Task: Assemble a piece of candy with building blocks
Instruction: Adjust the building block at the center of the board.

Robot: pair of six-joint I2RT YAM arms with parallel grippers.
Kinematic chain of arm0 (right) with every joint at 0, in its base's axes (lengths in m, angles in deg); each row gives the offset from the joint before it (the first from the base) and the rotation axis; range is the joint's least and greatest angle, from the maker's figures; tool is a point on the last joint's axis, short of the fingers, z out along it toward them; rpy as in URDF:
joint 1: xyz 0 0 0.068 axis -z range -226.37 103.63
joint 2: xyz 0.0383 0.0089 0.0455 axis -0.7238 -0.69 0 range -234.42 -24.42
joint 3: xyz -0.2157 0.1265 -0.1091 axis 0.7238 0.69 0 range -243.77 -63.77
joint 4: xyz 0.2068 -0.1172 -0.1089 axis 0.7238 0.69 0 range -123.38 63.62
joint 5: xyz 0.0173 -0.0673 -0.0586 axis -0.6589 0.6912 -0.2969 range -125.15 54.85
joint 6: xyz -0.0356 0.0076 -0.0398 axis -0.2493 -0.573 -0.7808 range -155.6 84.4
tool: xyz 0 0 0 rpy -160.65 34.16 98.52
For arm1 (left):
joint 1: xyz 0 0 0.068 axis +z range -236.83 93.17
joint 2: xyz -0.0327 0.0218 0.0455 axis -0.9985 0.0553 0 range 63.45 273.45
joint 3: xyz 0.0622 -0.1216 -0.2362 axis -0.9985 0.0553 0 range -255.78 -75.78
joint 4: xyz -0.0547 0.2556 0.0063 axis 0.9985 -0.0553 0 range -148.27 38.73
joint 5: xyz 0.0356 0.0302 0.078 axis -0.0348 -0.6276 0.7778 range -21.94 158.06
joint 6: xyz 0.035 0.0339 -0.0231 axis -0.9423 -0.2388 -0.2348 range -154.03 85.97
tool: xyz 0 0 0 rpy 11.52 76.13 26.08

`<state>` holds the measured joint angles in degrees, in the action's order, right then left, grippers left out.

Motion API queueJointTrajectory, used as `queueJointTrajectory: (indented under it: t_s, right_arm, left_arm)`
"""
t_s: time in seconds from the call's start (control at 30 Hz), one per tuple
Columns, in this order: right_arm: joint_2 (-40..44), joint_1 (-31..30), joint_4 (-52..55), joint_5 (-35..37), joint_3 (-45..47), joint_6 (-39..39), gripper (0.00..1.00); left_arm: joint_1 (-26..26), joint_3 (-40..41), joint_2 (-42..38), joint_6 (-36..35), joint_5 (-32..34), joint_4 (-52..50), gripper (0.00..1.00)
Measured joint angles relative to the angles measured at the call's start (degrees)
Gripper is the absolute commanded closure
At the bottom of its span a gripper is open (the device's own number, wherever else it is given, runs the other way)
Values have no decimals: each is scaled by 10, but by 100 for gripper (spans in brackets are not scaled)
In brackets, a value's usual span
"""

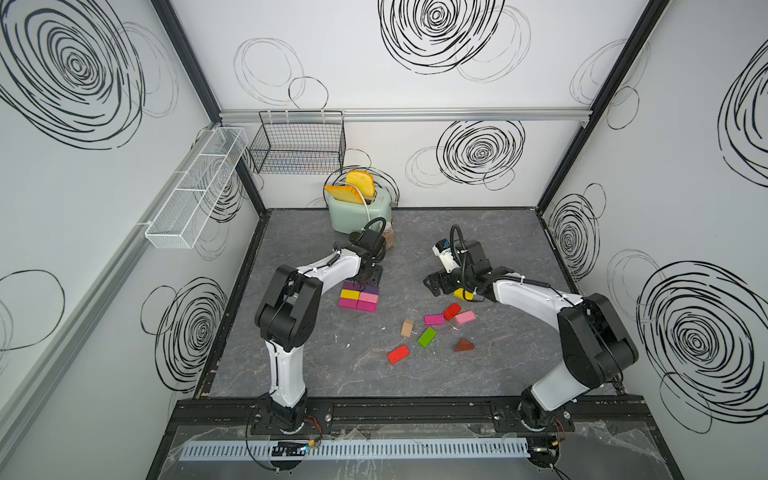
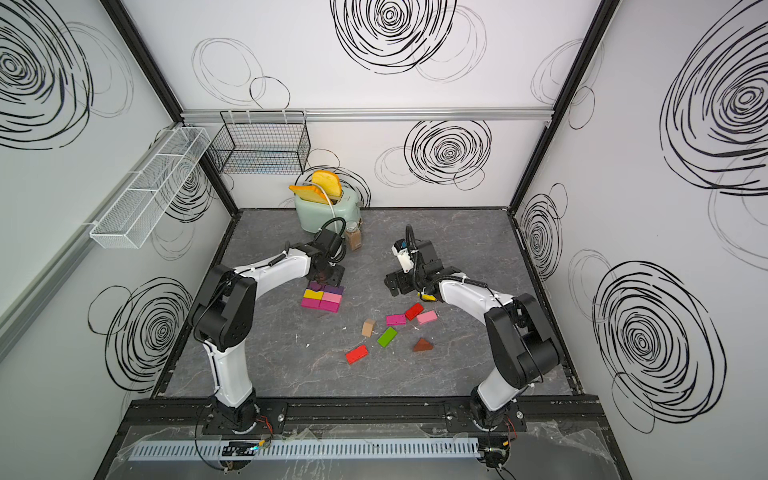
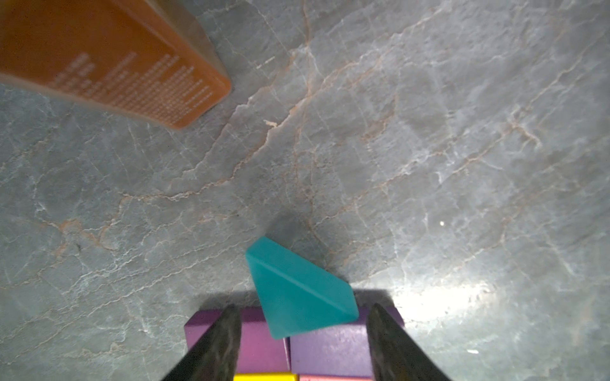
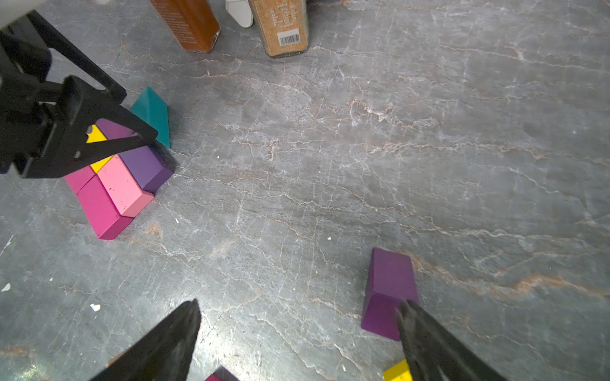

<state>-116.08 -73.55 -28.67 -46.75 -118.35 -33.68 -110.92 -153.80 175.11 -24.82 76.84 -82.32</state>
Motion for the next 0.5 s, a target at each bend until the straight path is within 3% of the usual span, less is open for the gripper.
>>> queueJointTrajectory:
  t_s: [0.5]
  right_arm:
    - [0,0,0,0,0,0,3]
  left_arm:
    - [36,-81,63,0,9,3,37]
